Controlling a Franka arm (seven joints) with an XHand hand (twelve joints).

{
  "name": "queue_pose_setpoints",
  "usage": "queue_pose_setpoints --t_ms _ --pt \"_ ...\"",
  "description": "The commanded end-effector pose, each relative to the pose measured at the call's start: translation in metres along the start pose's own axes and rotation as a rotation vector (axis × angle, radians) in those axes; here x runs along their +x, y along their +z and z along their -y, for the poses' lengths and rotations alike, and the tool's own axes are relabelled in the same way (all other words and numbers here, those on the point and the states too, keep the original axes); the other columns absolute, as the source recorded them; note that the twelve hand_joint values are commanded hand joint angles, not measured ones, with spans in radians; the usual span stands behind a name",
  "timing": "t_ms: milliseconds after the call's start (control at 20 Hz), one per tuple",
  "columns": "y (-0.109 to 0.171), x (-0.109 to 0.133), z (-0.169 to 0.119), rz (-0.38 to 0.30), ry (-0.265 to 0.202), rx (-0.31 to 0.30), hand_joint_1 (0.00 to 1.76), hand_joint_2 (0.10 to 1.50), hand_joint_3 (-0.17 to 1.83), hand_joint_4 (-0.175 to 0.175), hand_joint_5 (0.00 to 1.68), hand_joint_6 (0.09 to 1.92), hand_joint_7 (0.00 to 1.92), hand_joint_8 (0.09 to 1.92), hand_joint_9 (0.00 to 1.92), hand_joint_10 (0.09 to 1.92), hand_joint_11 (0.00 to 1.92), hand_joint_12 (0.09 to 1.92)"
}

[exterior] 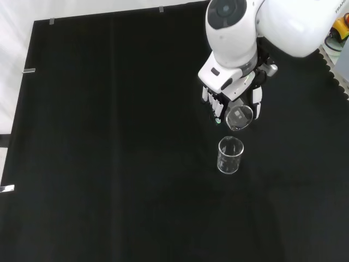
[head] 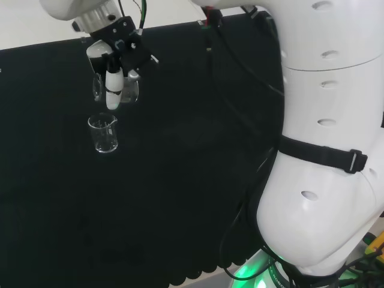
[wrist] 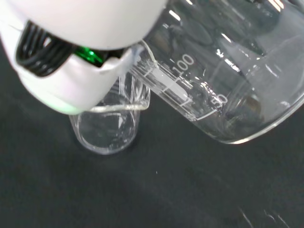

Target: Place the beaker back on the table.

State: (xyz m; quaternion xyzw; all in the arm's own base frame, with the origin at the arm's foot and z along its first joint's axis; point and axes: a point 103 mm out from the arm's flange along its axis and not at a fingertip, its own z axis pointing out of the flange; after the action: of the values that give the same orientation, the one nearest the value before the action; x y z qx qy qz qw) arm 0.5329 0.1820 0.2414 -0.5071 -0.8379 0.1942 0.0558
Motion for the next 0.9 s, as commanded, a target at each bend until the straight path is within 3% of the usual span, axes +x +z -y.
queue_pose_setpoints --t_ms 50,350,900 --pt "0.003 -0.021 0.013 -0.077 -0.005 -0.060 1.43 0.64 0.59 -0.175 1.33 0.48 1.41 0.42 1.37 0.51 1.14 0.80" --pt "0.006 -0.015 0.005 -0.128 0.008 -0.108 1.43 0.64 0.59 -0.175 1.33 0.48 1.41 0.42 1.37 0.51 1.14 0.80" --pt "0.020 -0.029 0.007 -0.174 0.025 -0.179 1.43 0.64 0.59 -0.175 1.33 0.48 1.41 0.42 1.37 0.51 1.14 0.80"
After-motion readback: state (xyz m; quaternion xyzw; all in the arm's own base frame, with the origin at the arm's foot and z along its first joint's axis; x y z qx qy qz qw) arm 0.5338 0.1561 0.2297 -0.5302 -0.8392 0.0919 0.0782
